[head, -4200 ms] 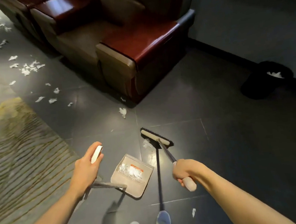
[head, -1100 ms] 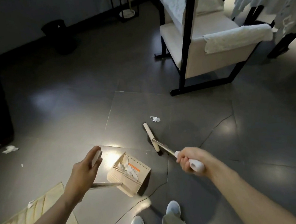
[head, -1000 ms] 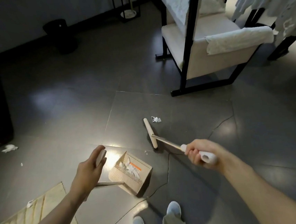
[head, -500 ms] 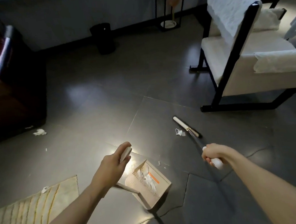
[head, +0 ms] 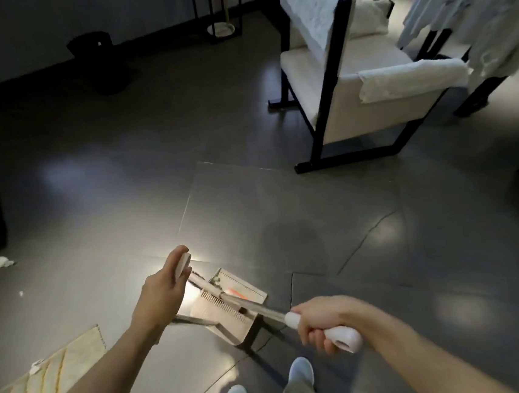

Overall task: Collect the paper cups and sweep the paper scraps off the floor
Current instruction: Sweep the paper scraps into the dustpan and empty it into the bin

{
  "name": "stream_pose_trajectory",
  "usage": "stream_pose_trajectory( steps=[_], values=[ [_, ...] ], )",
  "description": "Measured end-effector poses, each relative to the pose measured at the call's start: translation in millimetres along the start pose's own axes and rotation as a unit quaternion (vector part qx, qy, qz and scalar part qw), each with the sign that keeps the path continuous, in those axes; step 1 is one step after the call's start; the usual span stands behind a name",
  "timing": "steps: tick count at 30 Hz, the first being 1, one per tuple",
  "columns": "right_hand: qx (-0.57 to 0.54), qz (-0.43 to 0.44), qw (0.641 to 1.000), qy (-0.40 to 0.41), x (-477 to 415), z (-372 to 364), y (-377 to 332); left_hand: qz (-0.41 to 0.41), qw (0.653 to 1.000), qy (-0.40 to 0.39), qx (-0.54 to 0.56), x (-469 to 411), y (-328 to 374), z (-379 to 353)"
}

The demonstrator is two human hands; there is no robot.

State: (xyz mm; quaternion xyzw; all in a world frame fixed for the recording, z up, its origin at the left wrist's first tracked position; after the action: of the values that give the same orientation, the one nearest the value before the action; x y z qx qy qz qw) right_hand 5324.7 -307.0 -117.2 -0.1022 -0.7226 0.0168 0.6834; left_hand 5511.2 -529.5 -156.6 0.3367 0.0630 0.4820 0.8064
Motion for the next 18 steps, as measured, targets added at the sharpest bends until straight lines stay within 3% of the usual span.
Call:
stream_pose_trajectory(
  steps=[7, 18],
  values=[
    [-0.051, 0.050, 0.997, -0.021, 52.5, -2.2, 19.3, 0.038, 0.997, 0.065, 0.034, 74.5, -16.8, 6.5],
    [0.072, 0.118, 0.990, 0.004, 73.7, -48.7, 59.3, 0.171, 0.949, 0.235, 0.125, 302.9, -54.3, 9.7]
  ],
)
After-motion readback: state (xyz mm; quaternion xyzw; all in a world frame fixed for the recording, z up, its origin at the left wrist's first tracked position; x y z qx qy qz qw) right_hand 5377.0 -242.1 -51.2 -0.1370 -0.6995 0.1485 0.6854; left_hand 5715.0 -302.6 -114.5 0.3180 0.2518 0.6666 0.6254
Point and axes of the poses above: each hand's wrist, its own x-axis away from the middle knuckle, its own z-axis out of the back of the hand, y = z × x, the point moved 3 cm from there along -x, towards the middle knuckle, and after that the axes turned 2 degrees about y, right-handed, at the moved point
